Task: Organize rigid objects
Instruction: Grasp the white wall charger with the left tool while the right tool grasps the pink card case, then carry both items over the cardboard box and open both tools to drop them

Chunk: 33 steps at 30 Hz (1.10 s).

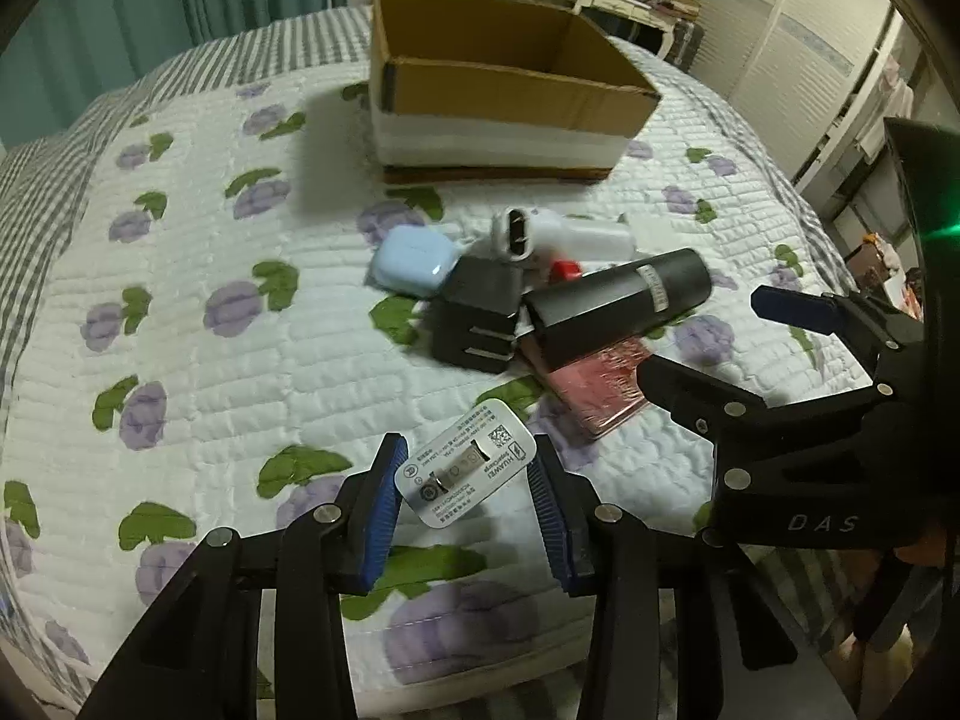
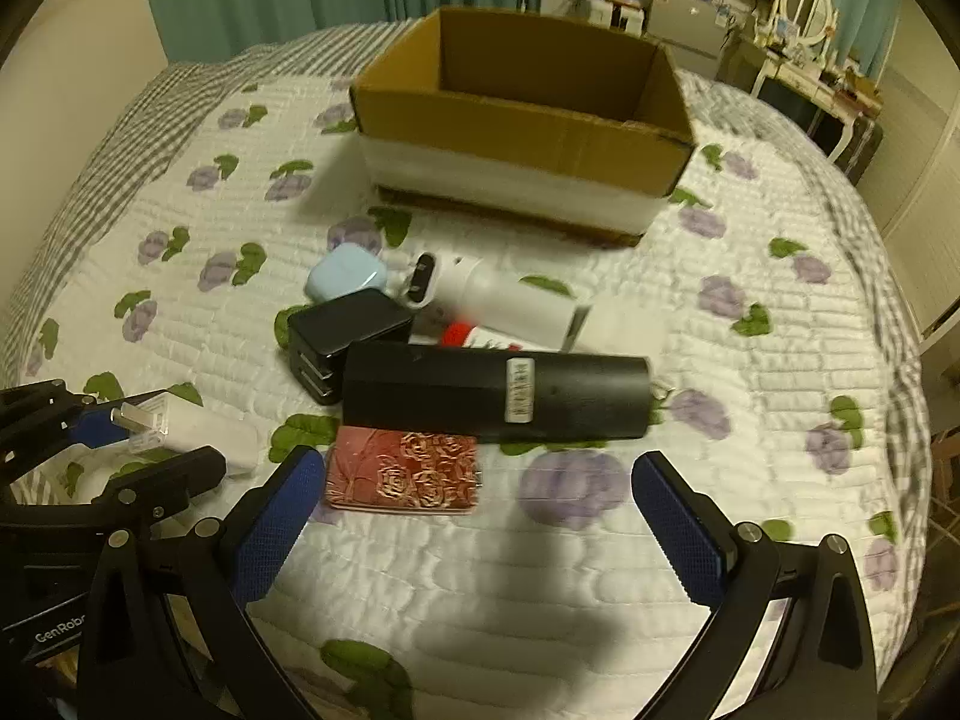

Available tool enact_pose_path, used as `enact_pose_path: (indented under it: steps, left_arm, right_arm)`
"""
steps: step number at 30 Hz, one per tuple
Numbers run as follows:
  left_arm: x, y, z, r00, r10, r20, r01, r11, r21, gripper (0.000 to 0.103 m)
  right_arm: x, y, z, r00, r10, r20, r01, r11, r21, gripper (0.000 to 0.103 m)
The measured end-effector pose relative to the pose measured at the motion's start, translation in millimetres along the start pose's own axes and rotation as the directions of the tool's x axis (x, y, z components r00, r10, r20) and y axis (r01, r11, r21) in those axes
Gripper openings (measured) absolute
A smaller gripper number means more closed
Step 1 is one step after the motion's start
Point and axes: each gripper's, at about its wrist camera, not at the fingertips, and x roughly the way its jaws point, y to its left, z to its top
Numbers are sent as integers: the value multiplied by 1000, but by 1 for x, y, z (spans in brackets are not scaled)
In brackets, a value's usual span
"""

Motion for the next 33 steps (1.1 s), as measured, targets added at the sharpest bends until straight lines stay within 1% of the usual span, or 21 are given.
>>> enact_pose_path:
  steps: [5,10,12,14,16,17,18,21,27,33]
  left_arm:
    - [-2,12,-1,1000,9,8,-9,1000,-29,41]
    - [-12,24,3,998,57,36,-55,997,-49,41]
    - [-13,27,5,997,67,39,-65,996,-55,41]
    - [-13,28,5,997,71,40,-69,996,-59,41]
    - [-13,29,6,996,74,40,-71,996,-61,41]
    - [-13,28,6,996,74,39,-72,996,-61,41]
    - [-13,28,6,996,75,38,-73,995,-62,41]
    - [-15,26,6,996,77,41,-75,995,-61,41]
    - [-27,16,11,994,80,68,-77,996,-46,41]
    - [-41,-1,16,992,82,101,-80,997,-24,41]
  right_arm:
    - [15,7,0,998,34,-45,-34,999,6,103]
    - [34,19,3,994,61,-90,-62,998,-4,103]
    - [44,25,4,991,61,-116,-63,998,-7,97]
    - [56,30,4,988,51,-149,-53,999,-10,96]
    - [61,33,3,987,37,-155,-40,999,-22,87]
    - [62,33,3,986,34,-161,-39,999,-27,76]
    - [61,33,2,987,37,-159,-42,999,-26,70]
    - [53,30,-1,987,57,-153,-61,998,-22,70]
    - [22,22,-14,987,86,-137,-91,995,-31,69]
    - [-16,8,-19,995,75,-66,-77,997,-26,69]
